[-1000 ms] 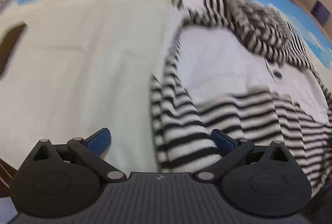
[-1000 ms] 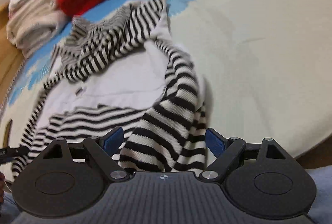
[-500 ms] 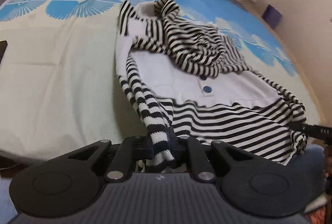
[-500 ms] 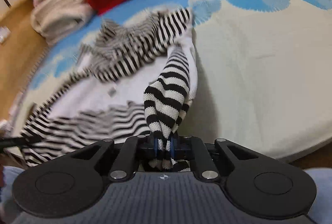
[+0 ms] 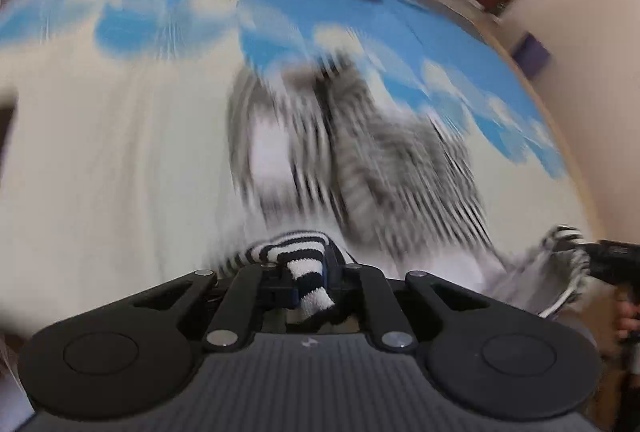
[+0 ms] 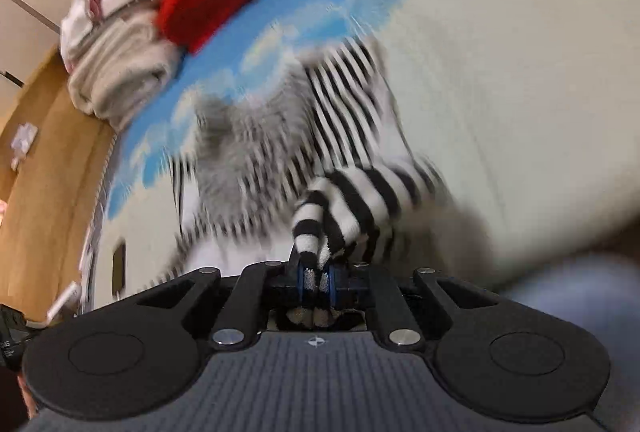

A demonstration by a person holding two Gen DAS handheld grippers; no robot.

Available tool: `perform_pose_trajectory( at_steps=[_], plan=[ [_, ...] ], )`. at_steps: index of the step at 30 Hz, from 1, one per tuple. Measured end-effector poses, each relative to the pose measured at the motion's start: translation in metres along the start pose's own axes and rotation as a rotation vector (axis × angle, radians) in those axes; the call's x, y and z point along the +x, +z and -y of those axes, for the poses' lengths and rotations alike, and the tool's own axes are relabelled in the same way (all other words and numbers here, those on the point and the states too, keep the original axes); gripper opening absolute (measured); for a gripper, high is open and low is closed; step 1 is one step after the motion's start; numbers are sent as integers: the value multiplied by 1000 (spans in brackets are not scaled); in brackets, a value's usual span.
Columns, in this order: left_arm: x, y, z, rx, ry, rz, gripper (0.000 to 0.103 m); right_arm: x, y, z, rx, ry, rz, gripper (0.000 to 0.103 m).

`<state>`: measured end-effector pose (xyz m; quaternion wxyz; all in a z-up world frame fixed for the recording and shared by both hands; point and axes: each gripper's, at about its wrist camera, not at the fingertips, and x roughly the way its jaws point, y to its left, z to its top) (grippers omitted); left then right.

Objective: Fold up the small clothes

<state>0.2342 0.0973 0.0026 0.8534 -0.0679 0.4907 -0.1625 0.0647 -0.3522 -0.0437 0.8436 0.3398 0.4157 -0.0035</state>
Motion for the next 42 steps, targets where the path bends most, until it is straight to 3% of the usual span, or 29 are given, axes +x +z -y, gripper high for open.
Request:
perform_pose_trajectory(
  at_steps=[3,4,5,6,7,8,9,10,12,14,17,20,22,25,30,33,36,38,39,40,42],
  plan=[
    [70,101,7,-82,38,-1,16,68,90,-11,98,-90,66,13],
    [96,130,-1,-165,54,-15,22,91,112,-10,149,-106,89,20],
    [114,150,-10,-226,64,-29,27,113,131,-9,186,-127,108,38],
    [129,165,-16,-284,77,-31,47,128,144,-8,223,-161,125,48],
    [131,171,-23,-346,103,7,66,135,147,-10,242,-165,154,59],
    [126,174,-28,-374,116,67,76,137,147,-12,230,-136,188,63],
    [120,173,-30,-370,130,126,93,136,144,-14,195,-92,220,65],
    [109,167,-31,-332,149,176,100,132,138,-13,162,-58,252,68],
    [99,151,-29,-256,177,242,102,127,121,-14,80,-21,337,71],
    [100,133,-26,-185,185,257,102,134,114,-16,-30,-39,361,71],
    [114,100,-20,-84,204,240,102,149,109,-26,-235,-159,299,71],
    [133,84,-16,7,215,124,99,162,101,-29,-428,-278,276,71],
    [131,78,-18,69,177,99,99,165,95,-22,-421,-312,231,71],
    [121,65,-31,96,123,75,99,166,90,-11,-386,-284,165,71],
    [107,42,-39,116,28,27,99,151,70,2,-352,-245,122,71],
    [109,27,-28,147,-3,-15,99,136,55,10,-331,-213,110,73],
    [119,18,-17,142,-17,-45,97,123,37,24,-257,-235,117,79],
    [125,13,-9,145,-22,-51,67,121,26,32,-202,-211,84,79],
    [127,11,-6,159,-23,-51,21,122,22,34,-181,-185,60,79],
    [128,10,-3,166,-20,-50,18,124,19,35,-166,-157,62,77],
    [119,8,4,159,26,-10,15,128,15,30,-174,-134,100,28]
  ],
)
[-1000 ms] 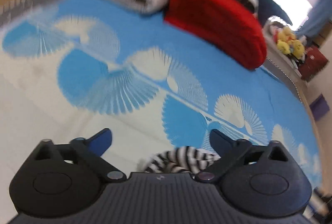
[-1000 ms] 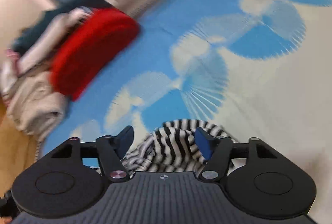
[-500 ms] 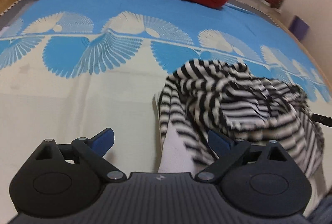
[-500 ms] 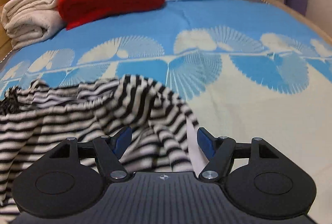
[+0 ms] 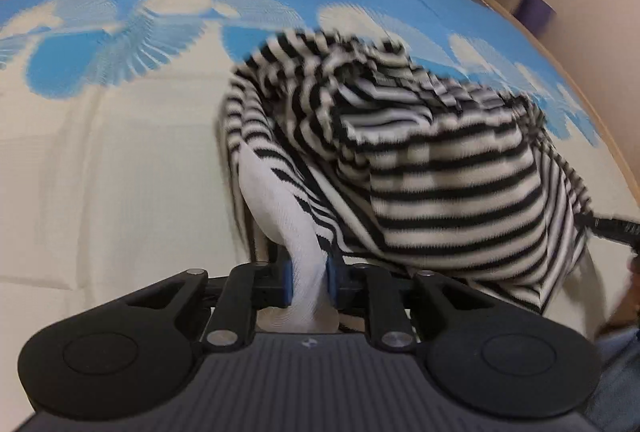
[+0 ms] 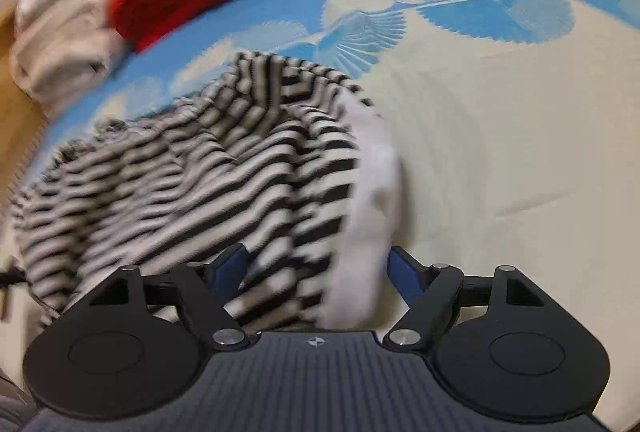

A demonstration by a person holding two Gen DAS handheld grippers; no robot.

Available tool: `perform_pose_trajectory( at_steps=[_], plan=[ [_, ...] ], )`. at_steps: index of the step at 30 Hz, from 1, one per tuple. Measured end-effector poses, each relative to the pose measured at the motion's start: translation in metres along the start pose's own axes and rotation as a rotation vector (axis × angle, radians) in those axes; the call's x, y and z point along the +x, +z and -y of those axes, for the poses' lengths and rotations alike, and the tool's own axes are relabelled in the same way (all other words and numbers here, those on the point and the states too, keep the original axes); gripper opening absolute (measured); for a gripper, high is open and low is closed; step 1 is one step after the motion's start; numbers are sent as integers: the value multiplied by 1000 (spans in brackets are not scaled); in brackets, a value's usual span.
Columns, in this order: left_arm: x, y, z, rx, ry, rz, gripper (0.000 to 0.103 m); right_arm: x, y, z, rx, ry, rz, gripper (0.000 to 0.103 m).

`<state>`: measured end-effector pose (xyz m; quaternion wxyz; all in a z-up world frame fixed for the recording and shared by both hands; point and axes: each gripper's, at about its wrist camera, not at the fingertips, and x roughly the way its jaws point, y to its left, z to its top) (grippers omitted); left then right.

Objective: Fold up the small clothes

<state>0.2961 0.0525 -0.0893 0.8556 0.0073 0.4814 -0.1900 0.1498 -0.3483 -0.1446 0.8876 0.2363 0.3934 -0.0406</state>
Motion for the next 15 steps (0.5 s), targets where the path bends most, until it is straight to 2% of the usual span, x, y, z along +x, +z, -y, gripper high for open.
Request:
perform_pose_trajectory(
  at_steps=[1,3,6,8,10,12,14,15],
  plan=[
    [-11,1,4,25,21,30,15,-1,1,-3,-10,-10,4,11],
    [-37,-3,3,36,17,70,14,-20,8,-2,12,11,61,10],
    [-57,-24,-11,3,36,55,11,-57,15,16,34,34,120,9],
    [-51,-41,-21,-29,37,9,10,-64,9,40,94,62,86,7],
    [-31,-56,-29,-74,24,-61,10,-52,0,55,110,30,6,7],
    [-12,-62,-25,-52,78,-118,10,-34,-6,56,79,-17,-74,7],
    [-15,-59,-15,29,88,-95,17,-22,-10,49,6,-37,-130,12],
    [-24,-57,-13,45,92,-63,28,-19,-11,47,-22,-64,-140,19]
  ],
)
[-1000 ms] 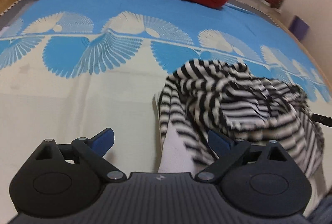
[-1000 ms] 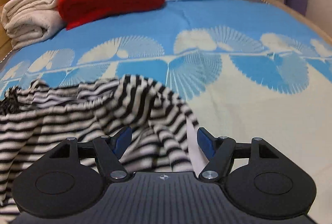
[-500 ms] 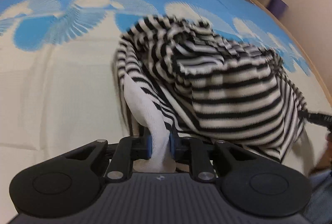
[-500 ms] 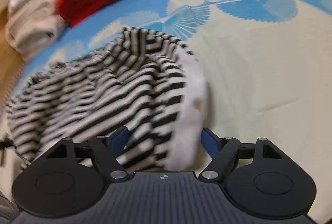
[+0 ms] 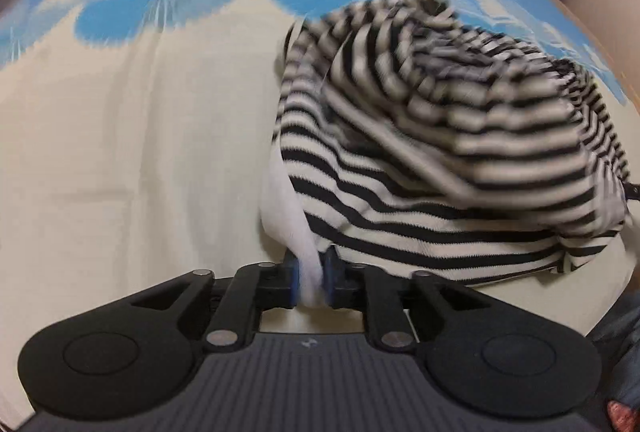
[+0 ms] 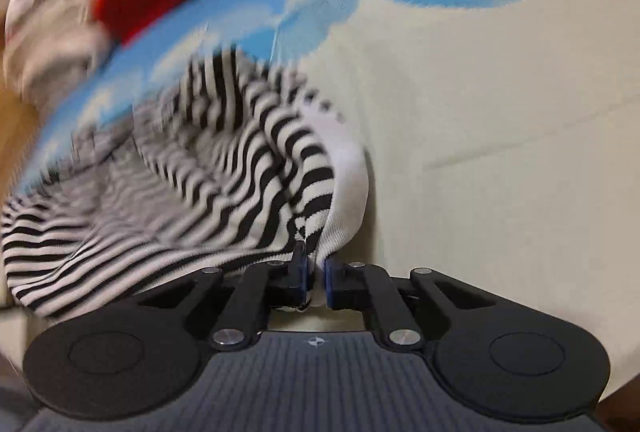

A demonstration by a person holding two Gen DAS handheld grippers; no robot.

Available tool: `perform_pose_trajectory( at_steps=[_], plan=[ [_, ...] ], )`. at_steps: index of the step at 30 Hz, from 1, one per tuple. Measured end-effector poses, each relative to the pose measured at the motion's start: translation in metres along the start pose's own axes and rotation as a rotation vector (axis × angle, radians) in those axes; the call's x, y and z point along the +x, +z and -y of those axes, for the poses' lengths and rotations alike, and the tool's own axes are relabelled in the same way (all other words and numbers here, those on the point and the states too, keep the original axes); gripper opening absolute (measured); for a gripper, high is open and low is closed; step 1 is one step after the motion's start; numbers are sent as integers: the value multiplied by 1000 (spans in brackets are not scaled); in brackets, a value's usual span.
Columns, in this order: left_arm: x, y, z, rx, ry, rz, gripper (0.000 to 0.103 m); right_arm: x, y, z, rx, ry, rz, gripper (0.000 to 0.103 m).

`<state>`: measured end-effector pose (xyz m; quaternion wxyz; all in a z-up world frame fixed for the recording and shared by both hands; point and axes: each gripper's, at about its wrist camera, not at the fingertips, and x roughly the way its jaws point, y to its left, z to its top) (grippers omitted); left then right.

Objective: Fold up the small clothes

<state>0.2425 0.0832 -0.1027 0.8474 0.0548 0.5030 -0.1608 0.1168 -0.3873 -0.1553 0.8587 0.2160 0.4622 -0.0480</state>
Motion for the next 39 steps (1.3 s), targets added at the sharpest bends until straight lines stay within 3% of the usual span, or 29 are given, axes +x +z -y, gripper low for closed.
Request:
perform_pose_trajectory(
  at_steps=[1,2,3,5,8,12,16,17,18,19,20,23,26,29,31,32,35,36,37,38,39],
  plan=[
    [-10,1,0,1,11,35,48,-2,1,-1,-3,-28,15,40],
    [-23,1,-2,-2,22,79,57,-9,2,-4,-13,-70,54,54],
    [-37,3,-3,-8,27,135,71,-20,4,-7,-31,-106,112,56],
    [-61,13,-3,-3,24,233,76,-42,13,-20,-77,-154,259,61],
    [-68,45,6,31,11,275,76,-51,43,-56,-185,-10,350,63],
    [-26,96,16,-57,-108,135,76,-5,83,-107,-309,113,252,64],
    [31,123,17,-209,-208,-64,76,70,109,-116,-127,134,22,64],
    [42,124,17,-219,-205,-88,75,83,112,-114,-65,130,-16,63],
    [52,125,19,-223,-189,-104,55,89,109,-111,-18,127,-50,63],
    [61,126,21,-217,-169,-100,6,96,109,-109,30,125,-70,45],
    [65,127,22,-203,-156,-95,9,98,111,-107,67,131,-63,13],
    [43,133,16,-214,-162,-9,9,74,117,-102,95,148,7,5],
    [11,143,0,-261,-250,91,9,38,123,-88,137,224,86,5],
    [27,165,-12,-386,-256,175,10,37,140,-62,304,235,227,5],
    [61,170,-22,-514,-198,219,17,60,147,-52,355,186,239,5],
    [76,169,-24,-551,-160,214,18,75,146,-49,370,144,223,13],
    [104,171,-19,-539,-130,152,24,111,141,-52,346,69,154,21],
    [100,174,-17,-512,-140,165,42,111,140,-56,312,54,169,22],
    [91,177,-15,-476,-157,191,67,105,141,-60,277,47,187,25],
    [82,178,-15,-456,-166,224,78,97,143,-62,256,56,212,32],
    [69,176,-14,-449,-158,268,95,87,144,-61,252,73,250,38]
  ],
)
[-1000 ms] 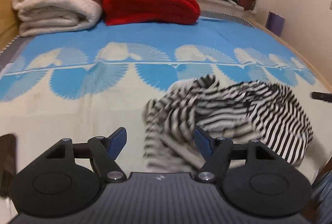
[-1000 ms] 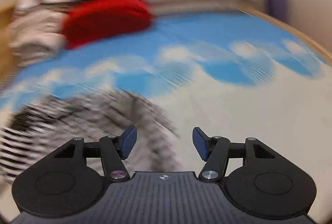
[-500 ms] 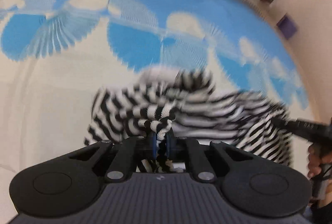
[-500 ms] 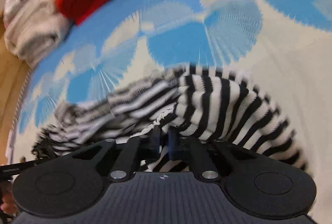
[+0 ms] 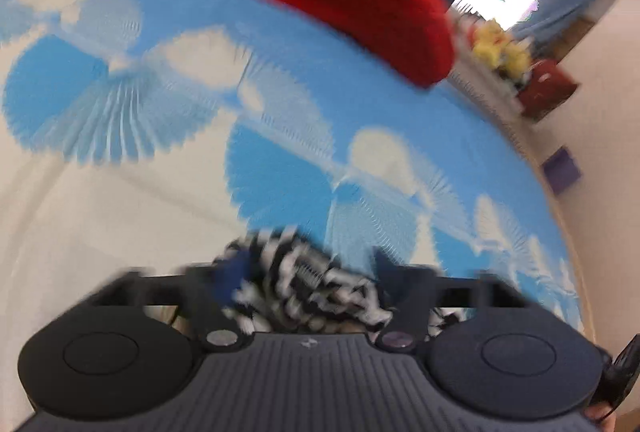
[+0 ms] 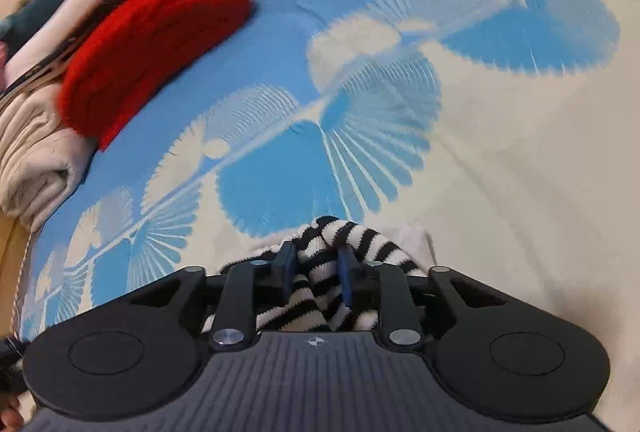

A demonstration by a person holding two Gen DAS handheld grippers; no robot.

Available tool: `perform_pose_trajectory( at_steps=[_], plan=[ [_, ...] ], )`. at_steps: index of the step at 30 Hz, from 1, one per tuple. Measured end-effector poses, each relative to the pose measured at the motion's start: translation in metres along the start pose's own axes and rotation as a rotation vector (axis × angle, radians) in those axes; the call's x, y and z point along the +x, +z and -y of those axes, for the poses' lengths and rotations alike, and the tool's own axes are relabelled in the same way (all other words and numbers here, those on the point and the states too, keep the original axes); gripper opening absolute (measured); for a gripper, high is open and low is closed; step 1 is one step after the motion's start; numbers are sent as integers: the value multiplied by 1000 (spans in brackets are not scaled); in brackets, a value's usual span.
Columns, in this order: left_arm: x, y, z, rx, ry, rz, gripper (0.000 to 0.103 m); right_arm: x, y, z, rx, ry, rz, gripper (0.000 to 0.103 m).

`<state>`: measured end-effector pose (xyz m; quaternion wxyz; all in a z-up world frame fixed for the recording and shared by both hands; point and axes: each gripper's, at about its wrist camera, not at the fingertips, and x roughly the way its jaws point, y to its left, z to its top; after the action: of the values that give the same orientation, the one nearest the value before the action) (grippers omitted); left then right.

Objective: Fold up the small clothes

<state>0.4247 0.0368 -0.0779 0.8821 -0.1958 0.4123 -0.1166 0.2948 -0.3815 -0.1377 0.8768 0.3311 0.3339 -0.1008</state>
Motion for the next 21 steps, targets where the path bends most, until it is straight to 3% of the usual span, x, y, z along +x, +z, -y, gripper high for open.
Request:
perform_pose_trajectory(
  at_steps=[1,2,5,7,11,13,14,16,18,20,21],
  plan=[
    [-15,0,1,8,16,56,102,-12,3,1,7,26,48,48],
    [-26,1,1,19,22,92,103,-22,6,1,8,45,106,53],
    [-40,6,-10,30,15,77,103,-35,11,1,-30,2,194,55],
    [-42,5,-16,42,41,40,103,-35,13,5,-53,-51,169,52],
    [-40,-11,-22,206,54,-98,103,-25,11,3,-136,-58,21,54],
    [-32,-24,-22,260,80,-151,102,-14,4,3,-176,-103,-31,54],
    [-26,-29,-21,276,99,-170,98,-8,0,3,-186,-121,-39,38],
    [-13,-34,-21,298,122,-201,45,1,-5,2,-185,-146,-50,0],
    [-4,-33,-29,248,136,-225,42,-4,-3,2,-156,-169,26,0],
    [2,-29,-38,201,170,-215,48,2,2,2,-164,-248,74,0],
    [4,-28,-42,190,174,-216,57,11,2,6,-173,-288,72,0]
  ],
)
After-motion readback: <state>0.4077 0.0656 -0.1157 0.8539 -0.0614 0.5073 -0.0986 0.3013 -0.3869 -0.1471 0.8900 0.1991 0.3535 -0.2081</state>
